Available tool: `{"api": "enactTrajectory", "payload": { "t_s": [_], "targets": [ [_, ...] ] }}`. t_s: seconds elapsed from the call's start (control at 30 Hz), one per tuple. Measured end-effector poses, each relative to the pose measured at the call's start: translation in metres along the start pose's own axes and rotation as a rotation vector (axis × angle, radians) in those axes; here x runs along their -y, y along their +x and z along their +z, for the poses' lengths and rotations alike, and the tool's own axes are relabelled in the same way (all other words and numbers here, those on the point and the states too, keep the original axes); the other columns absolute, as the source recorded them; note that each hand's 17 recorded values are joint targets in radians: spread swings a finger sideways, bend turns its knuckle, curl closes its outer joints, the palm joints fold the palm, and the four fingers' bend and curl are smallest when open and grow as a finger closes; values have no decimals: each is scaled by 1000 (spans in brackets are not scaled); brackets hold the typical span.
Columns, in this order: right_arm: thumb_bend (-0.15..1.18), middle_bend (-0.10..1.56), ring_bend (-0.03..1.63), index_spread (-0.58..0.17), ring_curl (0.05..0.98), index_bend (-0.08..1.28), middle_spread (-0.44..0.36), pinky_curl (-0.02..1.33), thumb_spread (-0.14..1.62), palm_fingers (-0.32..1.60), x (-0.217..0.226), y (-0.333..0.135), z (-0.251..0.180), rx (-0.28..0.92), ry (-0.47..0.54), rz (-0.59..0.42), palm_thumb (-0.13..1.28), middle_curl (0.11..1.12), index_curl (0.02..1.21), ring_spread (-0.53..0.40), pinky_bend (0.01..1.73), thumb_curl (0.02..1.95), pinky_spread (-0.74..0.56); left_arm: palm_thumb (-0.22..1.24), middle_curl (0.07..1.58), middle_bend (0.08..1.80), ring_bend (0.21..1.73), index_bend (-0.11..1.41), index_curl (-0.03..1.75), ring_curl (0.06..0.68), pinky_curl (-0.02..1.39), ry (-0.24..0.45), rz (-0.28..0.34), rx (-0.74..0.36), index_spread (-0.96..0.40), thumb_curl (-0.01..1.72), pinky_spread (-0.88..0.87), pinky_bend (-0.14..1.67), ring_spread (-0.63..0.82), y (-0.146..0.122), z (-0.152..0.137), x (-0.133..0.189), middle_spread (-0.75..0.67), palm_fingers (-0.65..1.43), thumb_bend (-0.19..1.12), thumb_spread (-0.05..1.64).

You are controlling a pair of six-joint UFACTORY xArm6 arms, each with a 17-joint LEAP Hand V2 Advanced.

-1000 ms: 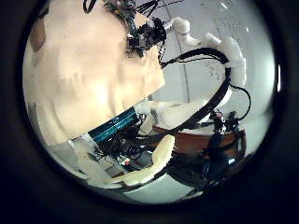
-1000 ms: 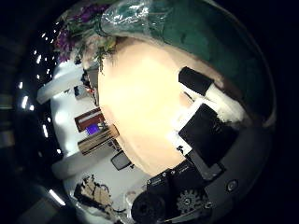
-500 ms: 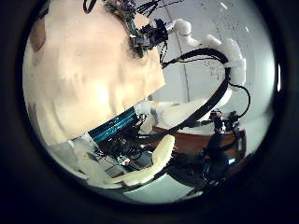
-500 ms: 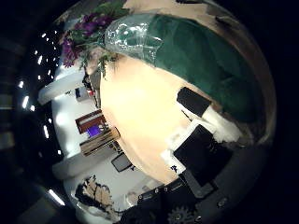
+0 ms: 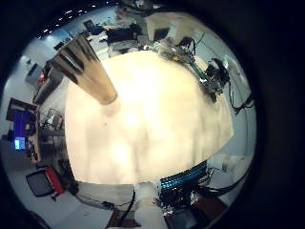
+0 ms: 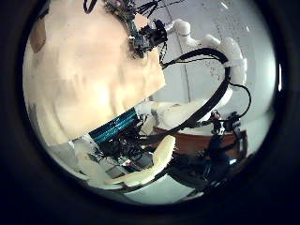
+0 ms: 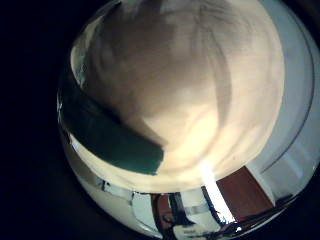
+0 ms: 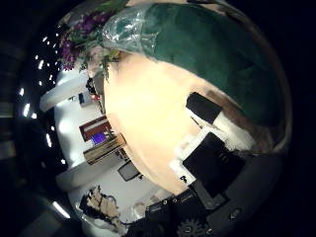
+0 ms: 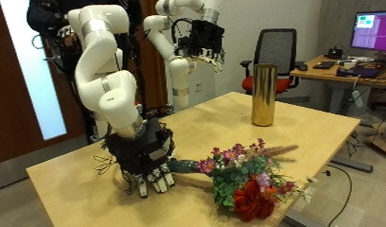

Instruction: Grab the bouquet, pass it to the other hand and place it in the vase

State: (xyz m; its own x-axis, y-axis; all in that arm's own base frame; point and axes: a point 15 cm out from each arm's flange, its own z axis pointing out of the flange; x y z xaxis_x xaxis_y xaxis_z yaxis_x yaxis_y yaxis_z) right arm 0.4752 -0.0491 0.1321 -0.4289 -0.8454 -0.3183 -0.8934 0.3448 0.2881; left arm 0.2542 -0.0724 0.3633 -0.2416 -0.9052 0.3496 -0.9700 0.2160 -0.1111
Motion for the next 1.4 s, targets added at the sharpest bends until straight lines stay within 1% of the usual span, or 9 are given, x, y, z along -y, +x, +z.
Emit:
{"api": "enactTrajectory", "payload": {
  "t_s": [0.1, 0.27, 0.33, 0.43, 0.47, 0.53, 0.73, 1.17, 1.4],
  "targets": [
    [-22, 555, 917, -123, 179, 194, 65, -8, 984, 495, -3, -3, 3, -2, -12, -6, 733, 405, 396, -41, 708, 440, 110, 185, 321, 217, 432, 165, 294, 222, 306, 0, 0, 0, 277, 334, 511, 194, 570, 0, 0, 0, 440, 62, -39, 754],
    [-21, 700, 1010, -198, 207, 227, -63, -10, 961, 725, -8, -8, 7, -6, -34, -16, 786, 462, 433, -169, 659, 453, -15, 185, 321, 217, 432, 165, 294, 222, 306, 6, 0, 0, 277, 334, 511, 194, 570, 0, -2, 0, 440, 62, -39, 754],
    [-19, 748, 1058, -263, 235, 226, -141, 21, 935, 1030, -11, -7, 8, -15, -46, -21, 821, 489, 447, -242, 808, 463, -212, 185, 321, 217, 432, 165, 294, 222, 306, 7, -2, 1, 277, 334, 511, 194, 570, 0, -2, 1, 440, 62, -39, 754],
    [-23, 774, 1059, -307, 278, 263, -191, 69, 901, 1170, -9, -7, 4, -25, -37, -30, 852, 521, 510, -274, 928, 472, -377, 185, 321, 217, 432, 165, 294, 222, 306, 5, -4, 0, 277, 334, 511, 194, 570, 0, -1, 0, 440, 62, -39, 754],
    [-25, 845, 1095, -344, 314, 331, -212, 100, 872, 1293, -8, -8, 1, -24, -32, -33, 862, 551, 555, -285, 973, 480, -486, 185, 321, 217, 432, 165, 294, 222, 306, 5, -5, 0, 277, 334, 511, 194, 570, -1, -1, 0, 440, 62, -39, 754],
    [-25, 929, 1147, -365, 352, 467, -214, 141, 837, 1414, -9, -10, -4, -21, -23, -36, 869, 580, 613, -278, 1021, 495, -522, 185, 321, 217, 432, 165, 294, 222, 306, 5, -6, 0, 277, 334, 511, 194, 570, -1, -1, 0, 440, 62, -39, 754],
    [-9, 1159, 1315, -333, 469, 893, -181, 326, 824, 1332, -17, -7, -25, 8, -49, -15, 994, 667, 805, -224, 1267, 549, -394, 185, 321, 217, 431, 165, 294, 222, 306, 18, -11, 1, 277, 334, 511, 194, 570, -1, -4, 0, 440, 62, -39, 754],
    [-9, 1312, 1417, -259, 564, 1064, -140, 522, 706, 1149, -33, -29, -132, 155, 85, -102, 1210, 714, 885, -193, 1448, 723, -208, 188, 319, 208, 426, 168, 298, 220, 306, 20, -27, -5, 279, 333, 520, 196, 561, -6, 0, 1, 439, 77, -37, 754],
    [-10, 1330, 1426, -245, 581, 1081, -130, 572, 573, 1145, -85, -62, -161, 355, -21, -210, 1228, 714, 888, -188, 1409, 800, -201, 186, 318, 199, 439, 169, 301, 221, 303, -25, -10, -31, 269, 332, 518, 194, 557, -4, -1, 8, 426, 93, -39, 754]
  ]
}}
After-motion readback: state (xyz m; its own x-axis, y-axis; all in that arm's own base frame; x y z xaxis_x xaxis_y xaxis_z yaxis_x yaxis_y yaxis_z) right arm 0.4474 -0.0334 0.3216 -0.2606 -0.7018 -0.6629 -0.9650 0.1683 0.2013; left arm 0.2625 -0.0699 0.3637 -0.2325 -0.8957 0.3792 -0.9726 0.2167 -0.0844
